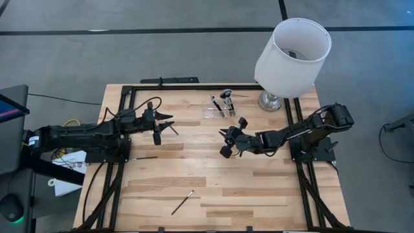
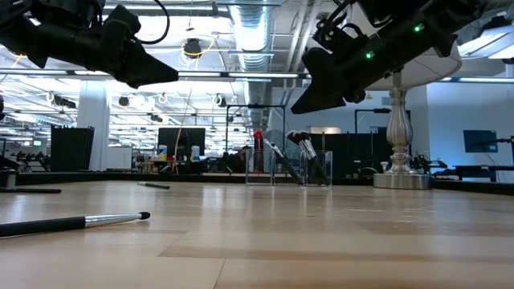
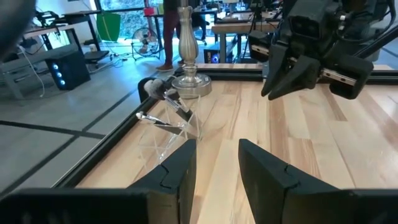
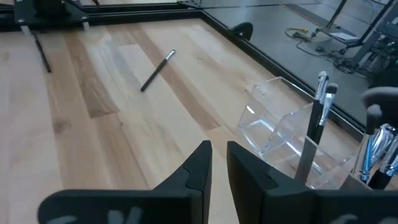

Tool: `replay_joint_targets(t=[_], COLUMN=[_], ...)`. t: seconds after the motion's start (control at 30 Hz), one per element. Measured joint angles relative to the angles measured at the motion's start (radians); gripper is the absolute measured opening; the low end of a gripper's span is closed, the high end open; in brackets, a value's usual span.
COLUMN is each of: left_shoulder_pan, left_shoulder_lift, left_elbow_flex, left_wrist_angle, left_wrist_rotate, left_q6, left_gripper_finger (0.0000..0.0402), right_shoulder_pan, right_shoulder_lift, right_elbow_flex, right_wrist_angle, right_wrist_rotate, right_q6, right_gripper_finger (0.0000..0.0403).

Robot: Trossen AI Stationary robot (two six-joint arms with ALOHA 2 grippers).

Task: Put items in baskets/containers
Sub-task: Put the silver eyeshadow brush into the transparent organizer

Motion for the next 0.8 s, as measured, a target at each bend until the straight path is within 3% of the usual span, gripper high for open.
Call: replay_joint_targets(t=[0.8], left_shoulder_pan=[0.0], left_shoulder_lift=[0.0], left_elbow_flex=[0.0], left_wrist_angle=[0.021], left_wrist_rotate=[0.0], left_q6=[-0.024], left_gripper_finger=[0.0117], right_shoulder_pan=[-0.017], right_shoulder_lift=[0.0], right_elbow_flex=[0.0], right_wrist_angle=[-0.008], right_wrist_rotate=[0.003], right_q6=[-0.007], right_gripper_finger=[0.0042])
